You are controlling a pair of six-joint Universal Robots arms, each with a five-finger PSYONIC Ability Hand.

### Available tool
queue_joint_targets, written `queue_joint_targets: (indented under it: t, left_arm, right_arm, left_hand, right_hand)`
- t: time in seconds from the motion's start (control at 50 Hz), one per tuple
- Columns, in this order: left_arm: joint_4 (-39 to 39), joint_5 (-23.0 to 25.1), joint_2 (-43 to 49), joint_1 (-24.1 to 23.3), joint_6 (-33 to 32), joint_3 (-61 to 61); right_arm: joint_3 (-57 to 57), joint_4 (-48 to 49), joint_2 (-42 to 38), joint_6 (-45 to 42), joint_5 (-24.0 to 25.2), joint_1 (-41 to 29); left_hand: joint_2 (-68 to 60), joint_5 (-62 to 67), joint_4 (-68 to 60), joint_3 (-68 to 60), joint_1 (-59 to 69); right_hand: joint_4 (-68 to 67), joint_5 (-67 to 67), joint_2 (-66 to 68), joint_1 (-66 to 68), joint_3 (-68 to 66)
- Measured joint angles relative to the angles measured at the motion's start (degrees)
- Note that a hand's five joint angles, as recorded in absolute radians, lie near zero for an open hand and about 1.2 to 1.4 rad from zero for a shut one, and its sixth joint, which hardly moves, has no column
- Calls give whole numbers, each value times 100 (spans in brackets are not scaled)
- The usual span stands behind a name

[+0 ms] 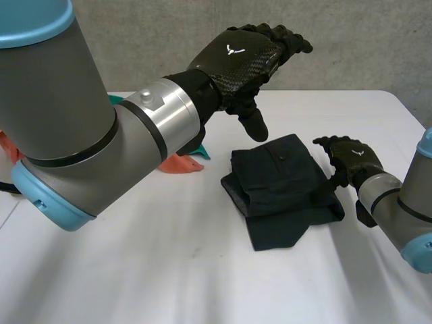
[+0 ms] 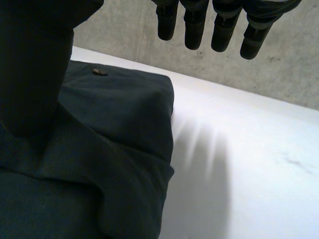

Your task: Fold the laundry.

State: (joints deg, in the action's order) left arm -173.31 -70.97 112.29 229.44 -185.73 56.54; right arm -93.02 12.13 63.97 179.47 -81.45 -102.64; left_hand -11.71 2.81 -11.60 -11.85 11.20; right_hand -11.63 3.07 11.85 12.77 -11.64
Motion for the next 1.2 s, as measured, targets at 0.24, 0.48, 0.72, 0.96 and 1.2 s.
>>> queue_joint_targets:
  t: [0.24, 0.48, 0.72, 0.96, 1.2]
  left_arm:
    - [5, -4, 32, 8, 16, 88]
    - [18, -4, 2, 83, 1, 199]
    - [-8, -12, -28, 136, -42, 283]
    - [4, -23, -75, 116, -54, 94]
    - [26, -31, -207, 96, -67, 139]
  right_arm:
    - [139, -124, -637, 229, 353, 202]
    - [553, -265, -1136, 200, 427, 145]
    - [1954, -400, -1926, 237, 459, 265]
    - [5206, -609, -3533, 693, -792, 985]
    - [8381, -1572, -5254, 668, -969, 2096]
  left_hand:
    - [0, 0, 0, 0, 0]
    - [0, 0, 0, 0, 0]
    - [0, 0, 0, 0, 0]
    - [0, 0, 0, 0, 0]
    - [0, 0, 0, 0, 0]
  right_hand:
    - [0, -19, 0, 0, 0]
    - [-4136, 3047, 3859, 2823, -4181]
    - [-5668, 3853, 5147, 3245, -5426]
    - [-5681, 3854, 5147, 3245, -5426]
    - [-5719, 3853, 5147, 3245, -5513]
